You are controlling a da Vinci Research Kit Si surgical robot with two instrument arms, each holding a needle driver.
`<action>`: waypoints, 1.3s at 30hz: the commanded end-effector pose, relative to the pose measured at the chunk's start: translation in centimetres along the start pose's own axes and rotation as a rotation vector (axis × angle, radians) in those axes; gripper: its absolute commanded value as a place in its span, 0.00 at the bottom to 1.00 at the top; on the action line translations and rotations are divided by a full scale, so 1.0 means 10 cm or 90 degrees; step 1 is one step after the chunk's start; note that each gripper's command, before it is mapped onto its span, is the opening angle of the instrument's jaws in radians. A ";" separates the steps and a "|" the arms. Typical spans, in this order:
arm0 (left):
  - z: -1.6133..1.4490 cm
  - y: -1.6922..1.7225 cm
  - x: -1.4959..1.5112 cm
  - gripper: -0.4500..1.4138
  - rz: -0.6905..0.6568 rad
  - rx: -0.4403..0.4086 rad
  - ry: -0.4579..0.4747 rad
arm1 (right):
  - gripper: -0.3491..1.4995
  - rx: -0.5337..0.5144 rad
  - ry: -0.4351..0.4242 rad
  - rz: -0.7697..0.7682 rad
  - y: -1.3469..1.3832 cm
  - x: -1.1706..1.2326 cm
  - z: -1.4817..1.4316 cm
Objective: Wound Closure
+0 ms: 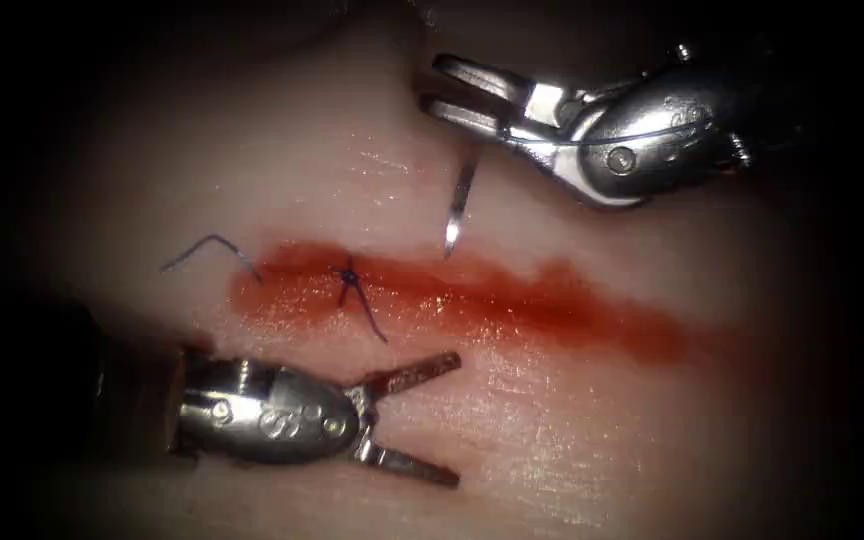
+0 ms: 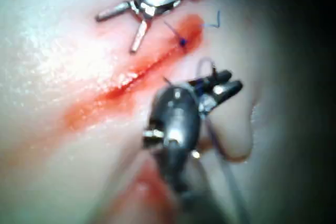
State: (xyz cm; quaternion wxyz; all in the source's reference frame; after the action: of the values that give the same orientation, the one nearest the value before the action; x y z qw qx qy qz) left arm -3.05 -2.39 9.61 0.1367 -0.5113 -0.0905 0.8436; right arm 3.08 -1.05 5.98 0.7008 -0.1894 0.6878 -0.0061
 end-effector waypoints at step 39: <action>-0.002 0.002 -0.015 0.66 -0.013 0.006 -0.015 | 0.00 0.058 -0.012 0.032 -0.048 -0.016 0.008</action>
State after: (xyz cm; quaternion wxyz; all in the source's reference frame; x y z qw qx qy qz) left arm -2.91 -2.37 9.66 0.1455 -0.4985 -0.0919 0.8496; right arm 3.21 -1.37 6.20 0.7158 -0.1412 0.6837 -0.0170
